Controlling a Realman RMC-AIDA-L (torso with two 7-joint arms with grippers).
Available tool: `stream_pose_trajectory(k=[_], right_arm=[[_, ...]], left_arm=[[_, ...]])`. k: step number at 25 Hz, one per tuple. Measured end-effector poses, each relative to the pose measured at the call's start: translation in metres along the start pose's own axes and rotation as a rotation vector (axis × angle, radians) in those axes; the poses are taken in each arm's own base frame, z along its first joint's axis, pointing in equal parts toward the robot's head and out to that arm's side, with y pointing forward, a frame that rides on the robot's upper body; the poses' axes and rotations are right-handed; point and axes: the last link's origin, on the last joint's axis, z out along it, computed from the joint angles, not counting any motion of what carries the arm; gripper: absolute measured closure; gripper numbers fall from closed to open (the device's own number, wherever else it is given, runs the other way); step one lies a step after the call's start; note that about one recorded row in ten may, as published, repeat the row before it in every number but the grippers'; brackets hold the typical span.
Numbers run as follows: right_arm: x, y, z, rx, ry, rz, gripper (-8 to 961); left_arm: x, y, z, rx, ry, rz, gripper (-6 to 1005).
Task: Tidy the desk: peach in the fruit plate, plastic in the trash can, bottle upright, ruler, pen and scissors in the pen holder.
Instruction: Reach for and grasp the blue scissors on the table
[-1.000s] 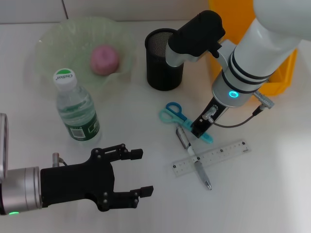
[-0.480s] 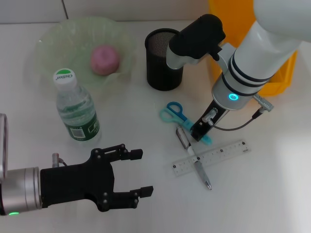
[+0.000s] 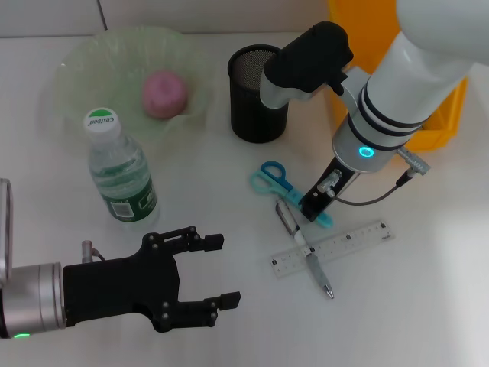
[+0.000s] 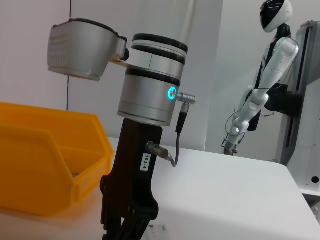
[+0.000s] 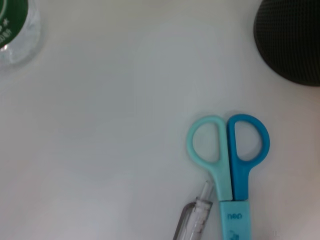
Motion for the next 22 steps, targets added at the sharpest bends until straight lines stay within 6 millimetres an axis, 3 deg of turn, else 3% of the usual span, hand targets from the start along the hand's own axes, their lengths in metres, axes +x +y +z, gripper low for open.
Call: stream_pose_trajectory(k=[9,16,22], right_arm=[[0.002,0.001,-0.014,-0.015,-0.039,0.003,771],[0.004,-0.009,-0.042,0.002,-0.114,0.034,774],[0.011,-0.011,-0.037,-0.003,-0.092,0.046,819]], left_arm=[[0.000,0.000,0.000,0.000,0.000,0.000,199],[0.000,0.001,-0.001,0.001,0.001,-0.002,199],[0.001,0.000,0.000,-0.001,0.003,0.001,199]])
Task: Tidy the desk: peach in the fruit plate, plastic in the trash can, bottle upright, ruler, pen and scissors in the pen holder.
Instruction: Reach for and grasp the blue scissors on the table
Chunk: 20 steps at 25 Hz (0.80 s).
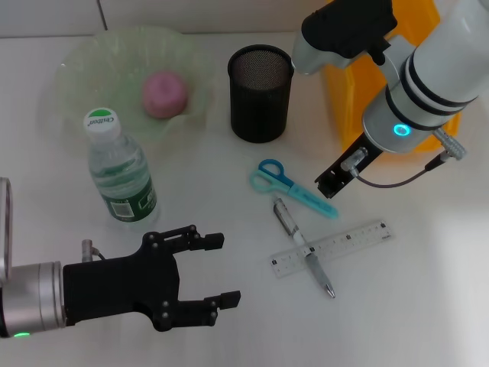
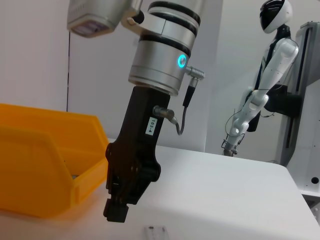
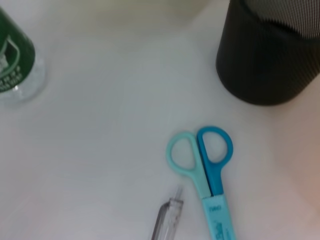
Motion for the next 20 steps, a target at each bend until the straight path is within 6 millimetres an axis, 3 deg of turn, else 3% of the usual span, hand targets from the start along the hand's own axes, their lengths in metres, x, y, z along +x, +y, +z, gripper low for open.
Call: stream_pose_trajectory(k=[7,13,20], right_arm=[[0.008,-0.003,0.005,-0.005,0.017,0.020,893],[-0.001,-0.002,0.005,0.009,-0.029,-0.027,911],[-0.006,0.004,0.018,0.033,-0.008,-0.083,702]], left_arm=[[0.001,-0.001,0.001,-0.003,0.000,0.004,199],[0.002,-0.002,0.002,-0.006,-0.001,0.005,199],[0.002,-0.001,0.002,-0.008,0.000,0.003,199]])
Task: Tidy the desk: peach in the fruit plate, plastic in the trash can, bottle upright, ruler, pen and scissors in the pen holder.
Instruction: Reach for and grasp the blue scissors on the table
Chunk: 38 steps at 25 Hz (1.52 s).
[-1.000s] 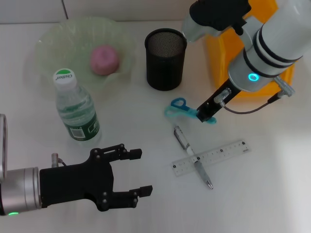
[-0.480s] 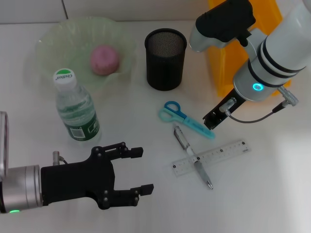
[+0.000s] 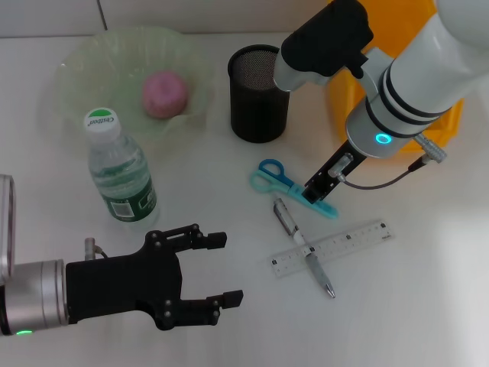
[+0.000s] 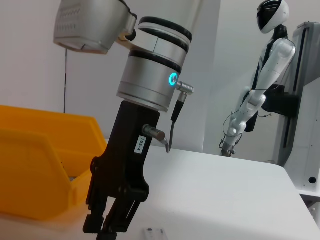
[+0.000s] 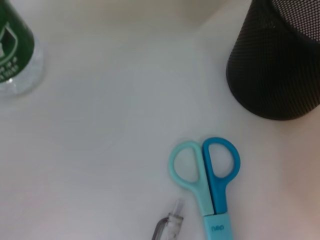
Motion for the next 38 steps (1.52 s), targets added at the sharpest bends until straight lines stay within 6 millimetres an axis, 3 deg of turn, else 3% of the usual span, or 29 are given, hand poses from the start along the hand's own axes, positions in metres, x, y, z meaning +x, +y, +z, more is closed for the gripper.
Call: stream_pose_trajectory(k=[4,38], right_arm=[[-0.002,0.002,0.003,0.003,0.000,-0.016,607],[-0.001,0.001,0.021,-0.005,0.039,0.004,619]], left_arm=[[0.000,0.000,0.000,0.000,0.000,-0.001,199],[0.000,0.000,0.000,0.002,-0.001,0.002,199]])
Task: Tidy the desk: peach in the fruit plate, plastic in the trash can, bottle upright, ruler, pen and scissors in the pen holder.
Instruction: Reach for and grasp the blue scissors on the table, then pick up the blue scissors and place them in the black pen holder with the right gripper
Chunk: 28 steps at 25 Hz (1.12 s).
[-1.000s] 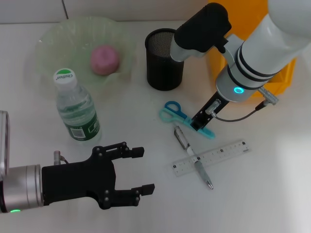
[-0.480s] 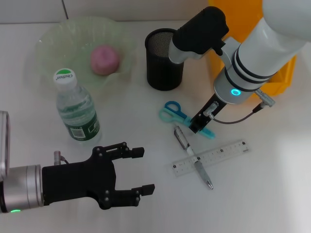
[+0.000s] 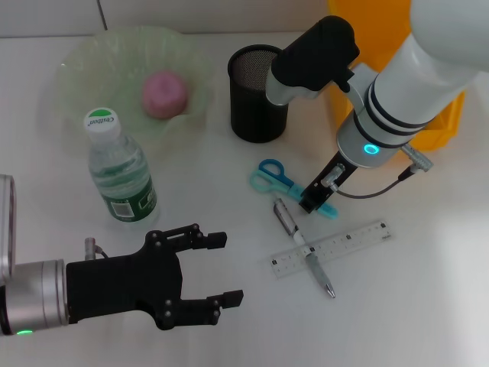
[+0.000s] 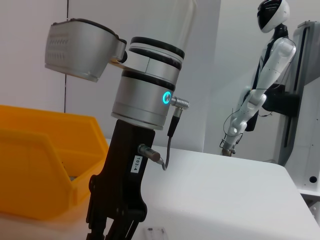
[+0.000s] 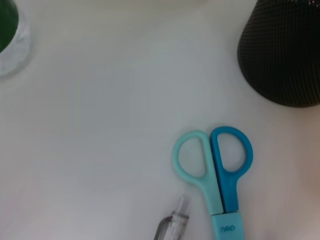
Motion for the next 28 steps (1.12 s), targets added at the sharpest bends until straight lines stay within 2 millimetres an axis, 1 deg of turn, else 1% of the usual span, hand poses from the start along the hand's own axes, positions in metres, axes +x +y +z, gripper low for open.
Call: stream_pose_trajectory(k=[3,15,20,28], right_arm=[[-0.0001,0.0011,0.0007,0.000,0.000,-0.006,619],[0.0002,0.0020,0.0022,-0.004,0.018,-0.008,711],[0.0002,0.0043,0.0040,0.007,0.036,-0.032,770],[0.0004,0.0085,-0.0017,-0.005,0.020,-0.032,765]], left_arm=[[0.0000,-0.0001,-0.0001,0.001,0.000,0.000,199],[-0.0002,0.0000,-0.0002,0.001,0.001,-0.001,199],[-0.0010,0.0004,-0.0001,0.002,0.001,-0.006,199],[-0.0005,0.0004,-0.0004,0.001,0.005,-0.007,199]])
